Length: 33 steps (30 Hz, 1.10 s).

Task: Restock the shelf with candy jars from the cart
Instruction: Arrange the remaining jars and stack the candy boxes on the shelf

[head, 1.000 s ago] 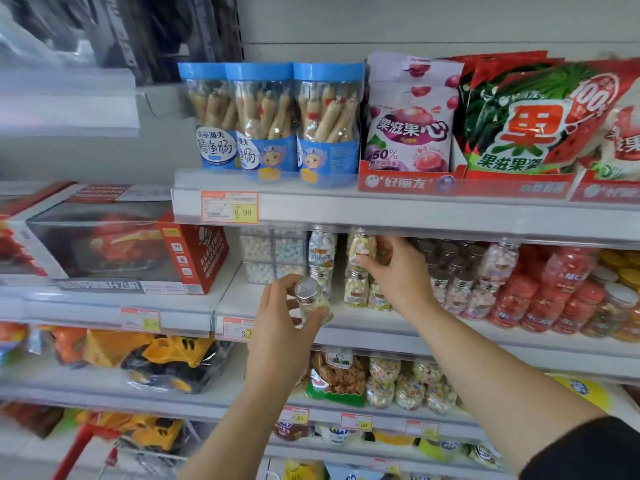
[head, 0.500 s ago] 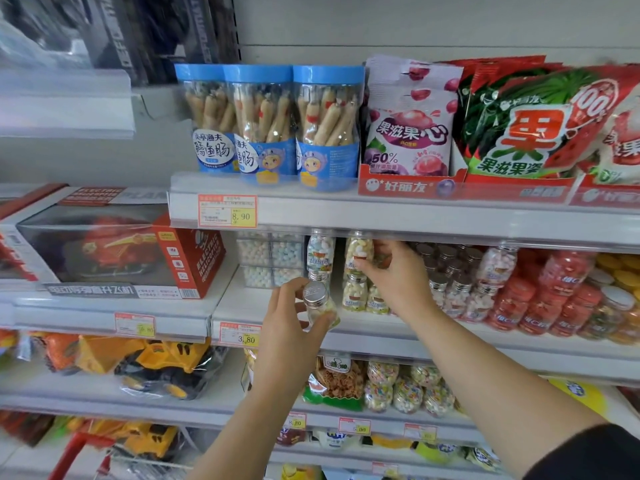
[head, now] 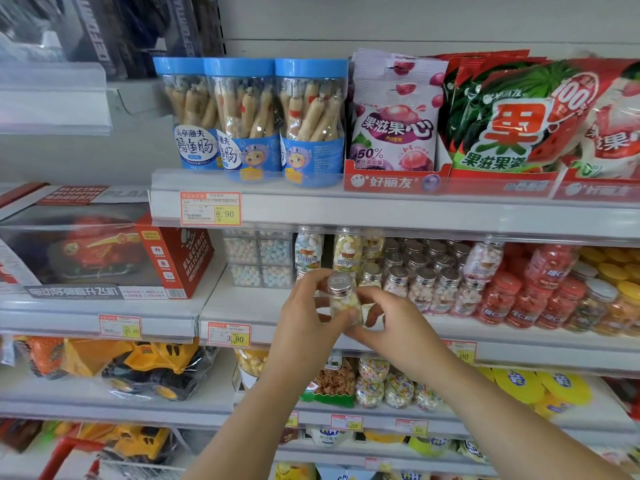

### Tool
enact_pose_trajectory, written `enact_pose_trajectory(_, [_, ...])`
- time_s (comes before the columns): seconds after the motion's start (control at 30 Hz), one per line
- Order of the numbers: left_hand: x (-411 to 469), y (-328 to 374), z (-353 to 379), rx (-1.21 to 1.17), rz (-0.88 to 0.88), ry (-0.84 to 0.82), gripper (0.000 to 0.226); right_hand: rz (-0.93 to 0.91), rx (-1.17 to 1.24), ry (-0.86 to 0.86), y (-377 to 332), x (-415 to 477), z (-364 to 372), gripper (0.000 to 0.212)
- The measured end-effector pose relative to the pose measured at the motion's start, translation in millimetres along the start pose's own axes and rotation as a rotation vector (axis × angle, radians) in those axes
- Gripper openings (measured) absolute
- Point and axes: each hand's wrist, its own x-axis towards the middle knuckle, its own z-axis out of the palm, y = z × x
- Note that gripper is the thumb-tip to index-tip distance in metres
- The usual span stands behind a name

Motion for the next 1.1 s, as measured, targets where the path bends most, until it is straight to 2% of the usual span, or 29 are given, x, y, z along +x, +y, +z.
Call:
enact_pose_trajectory(0.07, [2,4,5,0.007,0.024,-0.034,0.050,0.022,0.031,0.046,2,0,-6,0.032])
enact_pose_trajectory(0.17, [5,8,6,-0.033,0.048,-0.052,0.045,0.031,0.033,0.115,8,2,-17,0.039])
enact_pose_trajectory(0.23, [9,6,4,-0.041,0.035,-0.009,0.038,0.064,0.035,0.218,16,8,-27,0.043])
enact_pose_trajectory(0.33, [14,-3,0,-0.026,-0.013,0.083,0.030,0.101,0.000,0.305,26,25,-38,0.036])
enact_pose_trajectory(0.57, [17,-18,5,0.096,-0.069,0.036,0.026,0.076,-0.074,0.331,34,51,-38,0.048])
enact_pose_trajectory(0.87, [15,-35,13,0.464,-0.112,-0.140,0.041,0.104,-0.119,0.308,43,65,-34,0.043])
enact_pose_trajectory(1.1, [15,-40,15,0.536,-0.081,-0.163,0.042,0.090,-0.081,0.303,46,67,-32,0.044])
